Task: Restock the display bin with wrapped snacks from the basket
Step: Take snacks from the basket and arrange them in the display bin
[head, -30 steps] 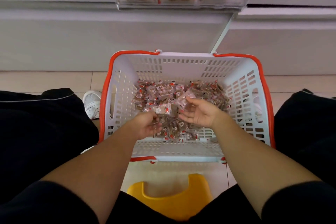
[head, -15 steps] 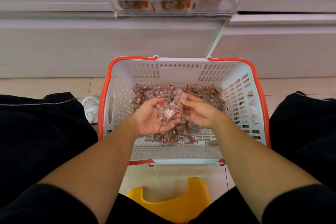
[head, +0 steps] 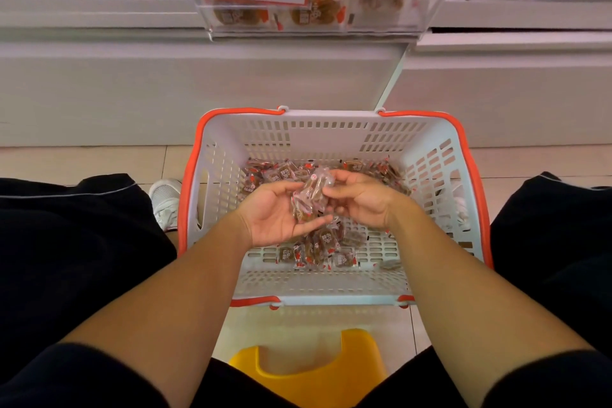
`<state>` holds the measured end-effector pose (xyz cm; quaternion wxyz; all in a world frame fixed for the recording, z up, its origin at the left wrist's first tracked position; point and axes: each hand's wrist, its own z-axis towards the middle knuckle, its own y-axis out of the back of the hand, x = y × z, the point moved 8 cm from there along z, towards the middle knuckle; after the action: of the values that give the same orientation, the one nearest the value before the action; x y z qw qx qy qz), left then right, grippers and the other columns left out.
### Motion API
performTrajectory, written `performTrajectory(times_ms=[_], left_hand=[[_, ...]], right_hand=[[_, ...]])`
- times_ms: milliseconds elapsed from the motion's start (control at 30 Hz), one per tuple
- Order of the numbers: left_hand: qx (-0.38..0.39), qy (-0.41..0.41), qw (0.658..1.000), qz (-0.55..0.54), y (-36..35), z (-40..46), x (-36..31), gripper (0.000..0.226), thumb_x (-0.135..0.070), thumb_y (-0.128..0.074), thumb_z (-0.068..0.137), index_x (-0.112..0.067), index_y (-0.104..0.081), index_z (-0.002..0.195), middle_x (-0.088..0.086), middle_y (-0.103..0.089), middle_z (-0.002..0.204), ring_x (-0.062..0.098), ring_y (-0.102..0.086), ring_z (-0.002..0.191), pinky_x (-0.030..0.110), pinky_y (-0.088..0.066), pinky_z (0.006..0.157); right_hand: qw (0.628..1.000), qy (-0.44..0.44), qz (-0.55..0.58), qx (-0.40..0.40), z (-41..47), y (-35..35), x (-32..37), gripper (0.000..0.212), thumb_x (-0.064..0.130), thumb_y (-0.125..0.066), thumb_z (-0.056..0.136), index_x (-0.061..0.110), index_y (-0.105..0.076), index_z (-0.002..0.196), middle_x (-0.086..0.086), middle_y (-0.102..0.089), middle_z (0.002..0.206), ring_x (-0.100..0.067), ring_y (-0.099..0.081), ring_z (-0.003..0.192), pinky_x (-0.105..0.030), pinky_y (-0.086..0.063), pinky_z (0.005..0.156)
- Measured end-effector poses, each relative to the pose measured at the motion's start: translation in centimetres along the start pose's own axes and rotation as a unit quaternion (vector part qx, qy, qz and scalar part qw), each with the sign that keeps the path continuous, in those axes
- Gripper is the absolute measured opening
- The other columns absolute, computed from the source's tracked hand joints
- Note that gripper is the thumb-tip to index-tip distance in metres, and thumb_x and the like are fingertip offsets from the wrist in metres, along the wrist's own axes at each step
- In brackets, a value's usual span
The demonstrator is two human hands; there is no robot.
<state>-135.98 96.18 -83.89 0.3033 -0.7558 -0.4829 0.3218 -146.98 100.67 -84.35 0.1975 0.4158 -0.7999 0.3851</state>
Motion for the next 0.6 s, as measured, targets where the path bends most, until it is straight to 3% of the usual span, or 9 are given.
performTrajectory(times_ms=[67,200,300,400,433,500,600], left_hand=[[0.006,0.003,1.000,0.021,-0.1,-0.1,-0.1,0.050,-0.023,-0.056,0.093,-0.004,-0.052,0.139,0.029,-0.056,0.131,0.043,-0.052,0.127,0.043,-0.051,0.100],[-0.035,0.018,0.996,0.086,0.0,0.0,0.0,0.045,-0.010,-0.074,0.082,0.000,-0.062,0.125,0.028,-0.065,0.118,0.041,-0.063,0.114,0.032,-0.061,0.077],[-0.090,0.024,0.984,0.150,0.4,0.3,-0.2,0.024,-0.003,-0.076,0.072,-0.001,-0.077,0.097,0.020,-0.072,0.108,0.028,-0.071,0.102,0.023,-0.060,0.069],[-0.146,0.015,0.970,0.192,1.2,0.4,-0.6,0.021,-0.002,-0.080,0.064,-0.005,-0.079,0.085,0.011,-0.075,0.096,0.017,-0.074,0.087,0.019,-0.058,0.062],[-0.168,0.015,0.960,0.224,1.4,0.3,-0.8,0.028,-0.004,-0.082,0.062,-0.005,-0.077,0.089,0.009,-0.076,0.094,0.014,-0.074,0.082,0.018,-0.057,0.060],[-0.211,0.007,0.926,0.312,1.6,0.0,-1.6,0.061,-0.007,-0.088,0.060,0.000,-0.064,0.116,0.008,-0.076,0.097,0.012,-0.074,0.076,0.018,-0.055,0.059],[-0.254,-0.031,0.890,0.378,1.2,-0.1,-2.8,0.113,-0.007,-0.095,0.053,-0.008,-0.031,0.147,0.014,-0.066,0.117,0.016,-0.074,0.071,0.023,-0.055,0.059]], right_hand=[[0.997,-0.007,-0.072,0.014,-0.2,-0.4,0.6,0.039,-0.001,-0.064,0.089,0.013,-0.062,0.125,-0.002,-0.073,0.087,-0.013,-0.068,0.071,-0.023,-0.053,0.060],[0.971,-0.006,-0.236,0.018,-0.1,-0.8,2.1,0.048,0.001,-0.070,0.086,0.024,-0.065,0.128,-0.002,-0.070,0.116,-0.023,-0.067,0.107,-0.033,-0.052,0.095],[0.952,-0.002,-0.304,0.030,0.1,-1.7,2.8,0.054,0.009,-0.071,0.088,0.030,-0.058,0.136,0.004,-0.064,0.132,-0.015,-0.062,0.118,-0.026,-0.051,0.097],[0.908,-0.011,-0.419,0.021,0.5,-1.9,3.1,0.058,0.021,-0.069,0.092,0.035,-0.048,0.144,0.004,-0.049,0.148,-0.012,-0.048,0.131,-0.031,-0.042,0.107],[0.900,-0.009,-0.436,0.015,0.4,-1.9,3.2,0.061,0.022,-0.069,0.092,0.036,-0.045,0.146,0.006,-0.046,0.151,-0.011,-0.045,0.132,-0.029,-0.043,0.104],[0.905,0.026,-0.424,-0.003,0.1,-2.1,4.0,0.068,0.017,-0.071,0.090,0.039,-0.041,0.147,0.010,-0.044,0.152,-0.009,-0.046,0.129,-0.022,-0.046,0.091],[0.913,0.064,-0.403,0.007,-0.4,-2.9,5.2,0.068,0.002,-0.072,0.086,0.037,-0.052,0.140,0.010,-0.052,0.145,-0.012,-0.053,0.126,-0.028,-0.047,0.101]])
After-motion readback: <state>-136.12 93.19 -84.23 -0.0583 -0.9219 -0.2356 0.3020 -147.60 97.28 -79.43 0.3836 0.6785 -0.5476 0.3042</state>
